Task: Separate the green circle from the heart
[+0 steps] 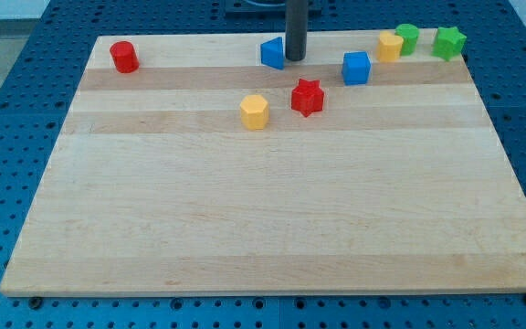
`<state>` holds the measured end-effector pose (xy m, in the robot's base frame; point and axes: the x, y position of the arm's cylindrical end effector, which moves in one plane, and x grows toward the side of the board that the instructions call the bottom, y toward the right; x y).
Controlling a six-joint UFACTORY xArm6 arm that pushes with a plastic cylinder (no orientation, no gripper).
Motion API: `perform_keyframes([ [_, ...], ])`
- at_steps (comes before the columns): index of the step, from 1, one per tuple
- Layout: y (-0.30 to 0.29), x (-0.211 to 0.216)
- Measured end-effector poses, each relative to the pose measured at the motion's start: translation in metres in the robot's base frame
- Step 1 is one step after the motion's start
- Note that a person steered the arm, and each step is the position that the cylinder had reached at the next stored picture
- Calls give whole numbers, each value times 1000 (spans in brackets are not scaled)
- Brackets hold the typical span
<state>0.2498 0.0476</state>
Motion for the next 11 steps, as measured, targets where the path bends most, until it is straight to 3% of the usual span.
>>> perform_keyframes([
  [4,66,-20],
  [5,91,-51],
  [7,180,-57],
  [8,180,-56],
  [9,124,47],
  [10,108,78],
  [11,131,48],
])
